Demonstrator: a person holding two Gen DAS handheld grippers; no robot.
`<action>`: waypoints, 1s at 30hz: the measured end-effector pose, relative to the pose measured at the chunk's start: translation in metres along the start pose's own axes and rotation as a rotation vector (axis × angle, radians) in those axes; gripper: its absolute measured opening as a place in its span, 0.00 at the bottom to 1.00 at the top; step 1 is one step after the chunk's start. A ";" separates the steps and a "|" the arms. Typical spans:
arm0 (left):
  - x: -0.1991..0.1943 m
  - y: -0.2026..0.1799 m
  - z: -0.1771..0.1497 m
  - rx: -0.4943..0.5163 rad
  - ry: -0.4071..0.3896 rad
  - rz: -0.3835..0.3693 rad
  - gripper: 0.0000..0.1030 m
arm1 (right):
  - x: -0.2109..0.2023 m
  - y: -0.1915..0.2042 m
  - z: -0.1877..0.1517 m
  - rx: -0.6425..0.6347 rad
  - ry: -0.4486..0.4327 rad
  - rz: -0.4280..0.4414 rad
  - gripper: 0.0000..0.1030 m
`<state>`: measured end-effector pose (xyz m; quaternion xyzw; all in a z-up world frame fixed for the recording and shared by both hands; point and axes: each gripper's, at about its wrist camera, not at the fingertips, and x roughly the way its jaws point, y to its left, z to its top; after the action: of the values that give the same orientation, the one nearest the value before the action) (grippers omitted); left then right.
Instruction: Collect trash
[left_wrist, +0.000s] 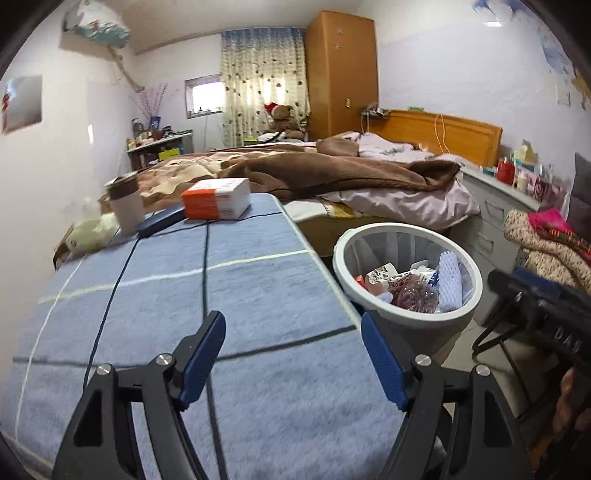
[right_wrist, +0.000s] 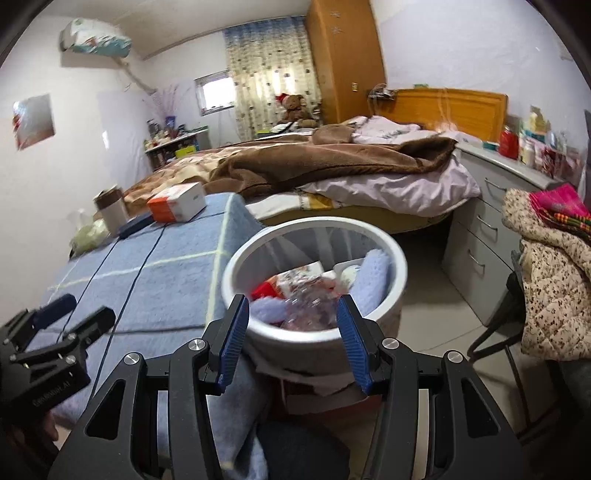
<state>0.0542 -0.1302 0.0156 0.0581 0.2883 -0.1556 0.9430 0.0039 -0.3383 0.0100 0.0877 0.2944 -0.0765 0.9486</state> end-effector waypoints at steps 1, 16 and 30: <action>-0.003 0.003 -0.002 -0.015 0.002 0.000 0.76 | -0.001 0.005 -0.003 -0.015 -0.001 0.004 0.49; -0.032 0.025 -0.023 -0.039 -0.035 0.101 0.76 | -0.026 0.034 -0.021 -0.069 -0.108 0.014 0.49; -0.038 0.027 -0.025 -0.051 -0.045 0.103 0.76 | -0.032 0.045 -0.026 -0.080 -0.120 0.008 0.49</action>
<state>0.0204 -0.0898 0.0171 0.0452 0.2676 -0.1007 0.9572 -0.0274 -0.2856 0.0124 0.0460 0.2397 -0.0661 0.9675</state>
